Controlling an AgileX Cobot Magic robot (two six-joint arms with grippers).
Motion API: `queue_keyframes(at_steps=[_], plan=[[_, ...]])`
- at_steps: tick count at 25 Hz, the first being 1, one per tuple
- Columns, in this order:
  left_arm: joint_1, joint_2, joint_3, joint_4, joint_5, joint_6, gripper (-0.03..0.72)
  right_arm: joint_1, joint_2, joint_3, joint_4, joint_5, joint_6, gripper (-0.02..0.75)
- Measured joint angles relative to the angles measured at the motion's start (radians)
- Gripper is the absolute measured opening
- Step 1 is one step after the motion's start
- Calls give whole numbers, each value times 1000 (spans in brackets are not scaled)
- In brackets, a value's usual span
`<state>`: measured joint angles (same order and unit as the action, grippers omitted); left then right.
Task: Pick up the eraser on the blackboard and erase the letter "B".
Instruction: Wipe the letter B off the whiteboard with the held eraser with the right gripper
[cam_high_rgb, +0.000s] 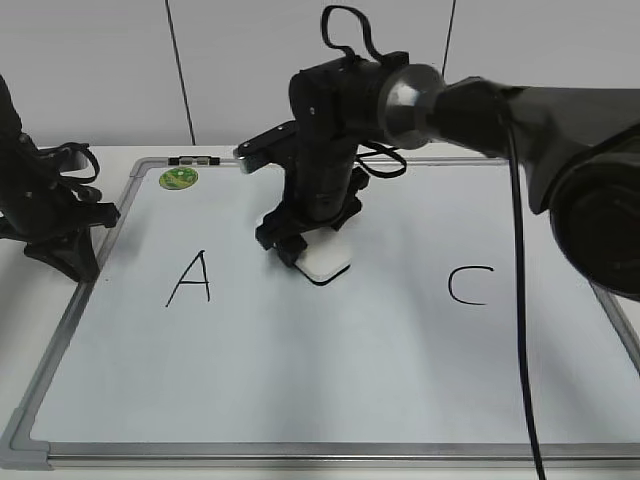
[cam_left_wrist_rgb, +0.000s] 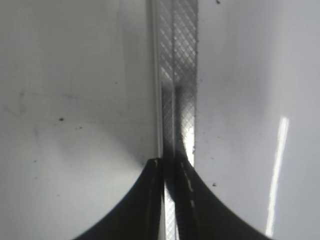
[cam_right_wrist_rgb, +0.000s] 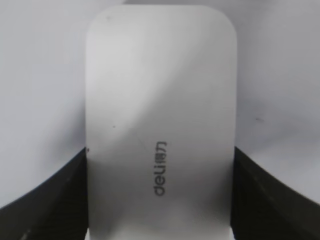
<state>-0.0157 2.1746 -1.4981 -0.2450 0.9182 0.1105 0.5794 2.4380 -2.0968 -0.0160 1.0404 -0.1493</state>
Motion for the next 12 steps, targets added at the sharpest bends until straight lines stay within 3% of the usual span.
queue_keyframes(at_steps=[4, 12], plan=[[0, 0, 0, 0, 0, 0, 61, 34, 2, 0, 7, 0, -10, 535], [0, 0, 0, -2, -2, 0, 64, 22, 5, -11, -19, 8, -6, 534]])
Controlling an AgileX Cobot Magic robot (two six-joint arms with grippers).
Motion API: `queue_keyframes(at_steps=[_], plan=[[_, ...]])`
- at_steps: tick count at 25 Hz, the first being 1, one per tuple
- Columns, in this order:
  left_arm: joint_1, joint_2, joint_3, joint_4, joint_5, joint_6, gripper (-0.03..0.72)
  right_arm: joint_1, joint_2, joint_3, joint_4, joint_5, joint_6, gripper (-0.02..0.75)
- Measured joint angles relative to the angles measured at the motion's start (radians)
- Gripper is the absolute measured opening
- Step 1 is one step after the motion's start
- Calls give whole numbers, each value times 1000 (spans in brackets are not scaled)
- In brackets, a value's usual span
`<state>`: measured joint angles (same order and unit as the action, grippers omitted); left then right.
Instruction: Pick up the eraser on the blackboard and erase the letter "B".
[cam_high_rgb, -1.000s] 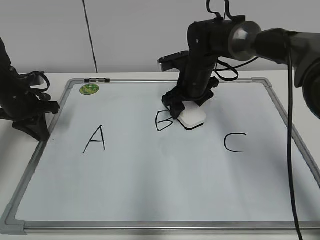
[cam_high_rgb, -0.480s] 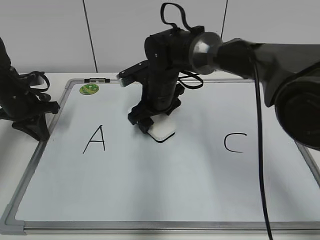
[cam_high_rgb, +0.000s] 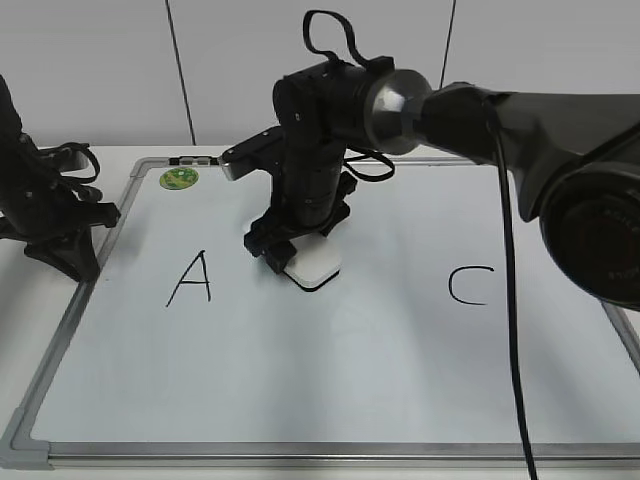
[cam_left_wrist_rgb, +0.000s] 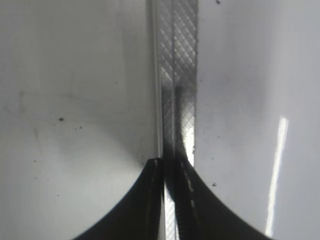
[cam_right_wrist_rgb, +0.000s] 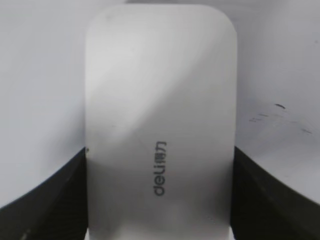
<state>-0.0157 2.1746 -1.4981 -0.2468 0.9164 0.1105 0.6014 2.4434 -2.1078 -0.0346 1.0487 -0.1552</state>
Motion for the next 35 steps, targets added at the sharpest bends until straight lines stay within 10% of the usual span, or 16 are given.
queue_keyframes(at_steps=[35], plan=[[0, 2, 0, -13, -10, 0, 74, -263, -385, 137, -73, 178, 49, 534]])
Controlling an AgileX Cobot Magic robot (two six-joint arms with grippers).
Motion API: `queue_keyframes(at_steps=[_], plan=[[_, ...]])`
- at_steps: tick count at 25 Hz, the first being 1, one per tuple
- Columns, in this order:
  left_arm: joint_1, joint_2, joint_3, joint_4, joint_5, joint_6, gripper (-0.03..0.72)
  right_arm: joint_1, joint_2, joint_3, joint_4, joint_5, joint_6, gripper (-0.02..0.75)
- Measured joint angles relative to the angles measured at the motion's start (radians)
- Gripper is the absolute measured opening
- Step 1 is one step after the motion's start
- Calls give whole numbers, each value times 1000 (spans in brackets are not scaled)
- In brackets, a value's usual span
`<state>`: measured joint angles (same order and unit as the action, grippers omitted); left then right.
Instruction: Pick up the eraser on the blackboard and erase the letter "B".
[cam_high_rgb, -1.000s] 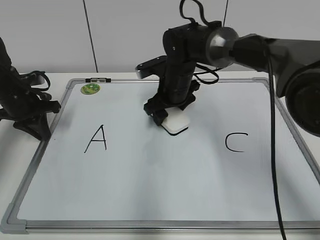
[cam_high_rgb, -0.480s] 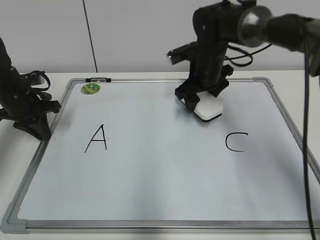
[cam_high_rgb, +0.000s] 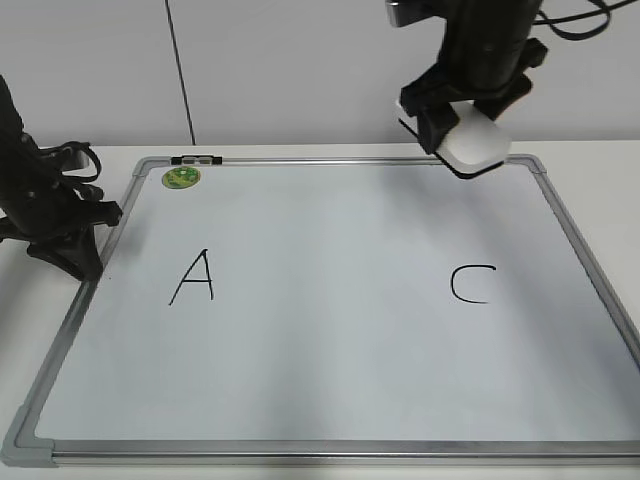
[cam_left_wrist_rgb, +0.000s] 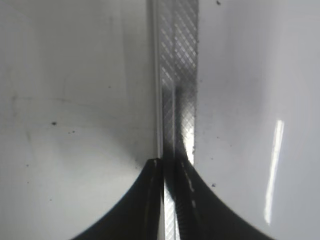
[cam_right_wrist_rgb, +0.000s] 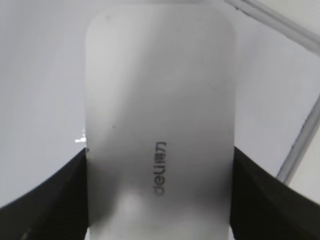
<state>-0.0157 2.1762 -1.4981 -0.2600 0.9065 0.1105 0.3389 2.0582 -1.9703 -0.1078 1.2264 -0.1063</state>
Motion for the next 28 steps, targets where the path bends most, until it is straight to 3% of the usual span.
queue_keyframes(at_steps=[4, 9, 12, 17, 28], plan=[[0, 0, 0, 0, 0, 0, 76, -71, -147, 234, 7, -70, 26, 534], [0, 0, 0, 0, 0, 0, 78, -233, -312, 565, 61, -236, 34, 534], [0, 0, 0, 0, 0, 0, 80, -318, -337, 667, 108, -296, 34, 534], [0, 0, 0, 0, 0, 0, 81, -373, -322, 710, 190, -380, -14, 540], [0, 0, 0, 0, 2, 0, 81, -373, -149, 712, 195, -510, -26, 540]])
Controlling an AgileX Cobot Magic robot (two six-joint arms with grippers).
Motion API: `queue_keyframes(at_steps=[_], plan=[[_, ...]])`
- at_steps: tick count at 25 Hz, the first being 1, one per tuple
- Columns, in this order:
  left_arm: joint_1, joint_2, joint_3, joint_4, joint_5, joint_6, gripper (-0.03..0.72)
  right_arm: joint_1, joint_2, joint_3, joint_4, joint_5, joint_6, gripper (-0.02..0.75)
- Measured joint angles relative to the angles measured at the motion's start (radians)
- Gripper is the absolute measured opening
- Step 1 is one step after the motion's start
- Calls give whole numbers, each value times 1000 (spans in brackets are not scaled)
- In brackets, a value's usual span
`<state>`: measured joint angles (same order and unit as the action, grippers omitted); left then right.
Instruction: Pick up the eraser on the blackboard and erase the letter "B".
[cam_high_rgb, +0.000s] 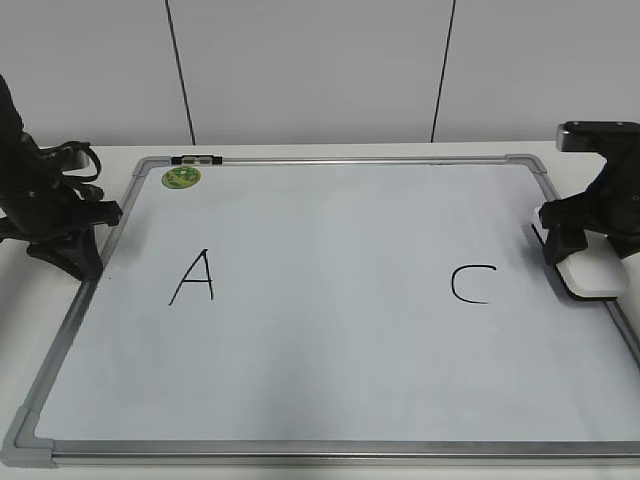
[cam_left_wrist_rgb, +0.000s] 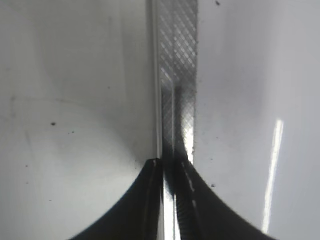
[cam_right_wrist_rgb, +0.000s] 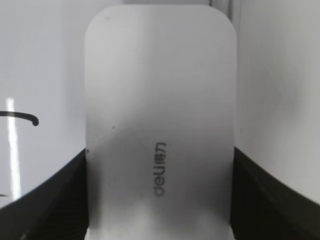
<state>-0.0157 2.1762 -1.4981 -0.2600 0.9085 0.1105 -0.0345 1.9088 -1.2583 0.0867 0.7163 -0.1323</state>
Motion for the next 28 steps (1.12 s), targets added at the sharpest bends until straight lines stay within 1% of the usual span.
queue_keyframes(at_steps=[2, 3, 8, 10, 12, 14, 17, 20, 23, 28], plan=[[0, 0, 0, 0, 0, 0, 81, 0, 25, 0, -2, -14, 0, 540], [0, 0, 0, -1, 0, 0, 98, 0, 33, 0, -2, -18, 0, 540], [0, 0, 0, -2, 0, 0, 89, 0, 46, 0, -4, -40, 7, 543], [0, 0, 0, -2, 0, 0, 88, 0, 46, 0, -4, -46, 9, 561], [0, 0, 0, -2, 0, 0, 88, 0, 46, 0, -4, -53, 14, 604], [0, 0, 0, -2, 0, 0, 88, 0, 46, 0, -4, -54, 20, 629], [0, 0, 0, -2, 0, 0, 90, 0, 46, -15, -4, -38, 27, 638], [0, 4, -15, 0, 12, 0, 105, 0, 30, -54, -6, 10, 28, 639], [0, 15, -57, 11, 44, 0, 161, 0, -20, -99, -8, 53, 28, 640], [0, 11, -174, 22, 138, 0, 335, 0, -121, -166, -10, 145, 20, 639]])
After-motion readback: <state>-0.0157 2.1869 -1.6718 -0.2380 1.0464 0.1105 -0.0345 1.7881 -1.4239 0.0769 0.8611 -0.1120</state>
